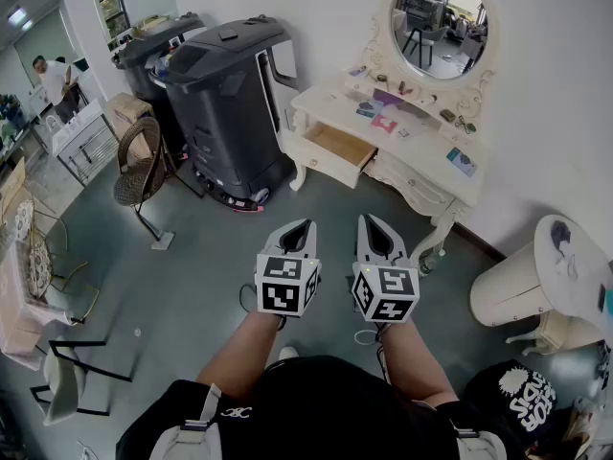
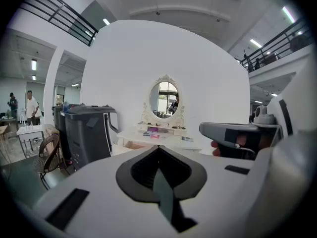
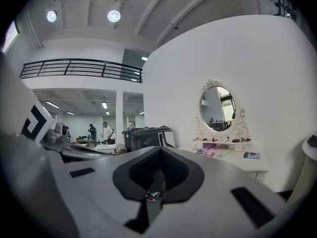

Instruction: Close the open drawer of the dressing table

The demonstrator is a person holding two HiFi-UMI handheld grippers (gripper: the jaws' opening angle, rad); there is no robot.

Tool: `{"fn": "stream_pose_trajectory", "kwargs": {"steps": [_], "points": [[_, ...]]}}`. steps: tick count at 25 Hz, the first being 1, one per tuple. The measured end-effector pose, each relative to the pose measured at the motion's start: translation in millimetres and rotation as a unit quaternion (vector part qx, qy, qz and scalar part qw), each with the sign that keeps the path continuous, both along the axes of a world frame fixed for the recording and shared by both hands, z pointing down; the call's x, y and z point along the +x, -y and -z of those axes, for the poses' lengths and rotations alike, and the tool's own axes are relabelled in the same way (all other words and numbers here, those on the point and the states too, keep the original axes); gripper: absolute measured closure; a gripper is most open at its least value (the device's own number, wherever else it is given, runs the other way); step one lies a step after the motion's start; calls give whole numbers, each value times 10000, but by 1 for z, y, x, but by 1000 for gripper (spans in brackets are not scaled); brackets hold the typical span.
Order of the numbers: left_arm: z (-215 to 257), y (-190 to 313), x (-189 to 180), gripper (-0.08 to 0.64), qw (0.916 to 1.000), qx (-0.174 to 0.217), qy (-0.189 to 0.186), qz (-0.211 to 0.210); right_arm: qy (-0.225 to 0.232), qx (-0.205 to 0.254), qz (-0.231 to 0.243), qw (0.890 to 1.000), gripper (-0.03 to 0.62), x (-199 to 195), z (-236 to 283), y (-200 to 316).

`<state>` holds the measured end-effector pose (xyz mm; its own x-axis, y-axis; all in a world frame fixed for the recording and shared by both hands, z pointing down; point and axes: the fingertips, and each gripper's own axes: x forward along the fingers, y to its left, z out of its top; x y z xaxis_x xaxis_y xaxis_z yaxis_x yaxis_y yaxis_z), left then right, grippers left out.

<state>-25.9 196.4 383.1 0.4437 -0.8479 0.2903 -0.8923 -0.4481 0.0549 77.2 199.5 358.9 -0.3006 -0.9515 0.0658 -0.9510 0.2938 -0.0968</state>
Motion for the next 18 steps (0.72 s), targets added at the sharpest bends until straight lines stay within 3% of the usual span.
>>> {"fn": "stream_pose_trajectory", "kwargs": {"steps": [18], "points": [[-4,12,-32,554,10000,-5,-44,36,85,-3,91,9999,581,-39,-3,10]]}}
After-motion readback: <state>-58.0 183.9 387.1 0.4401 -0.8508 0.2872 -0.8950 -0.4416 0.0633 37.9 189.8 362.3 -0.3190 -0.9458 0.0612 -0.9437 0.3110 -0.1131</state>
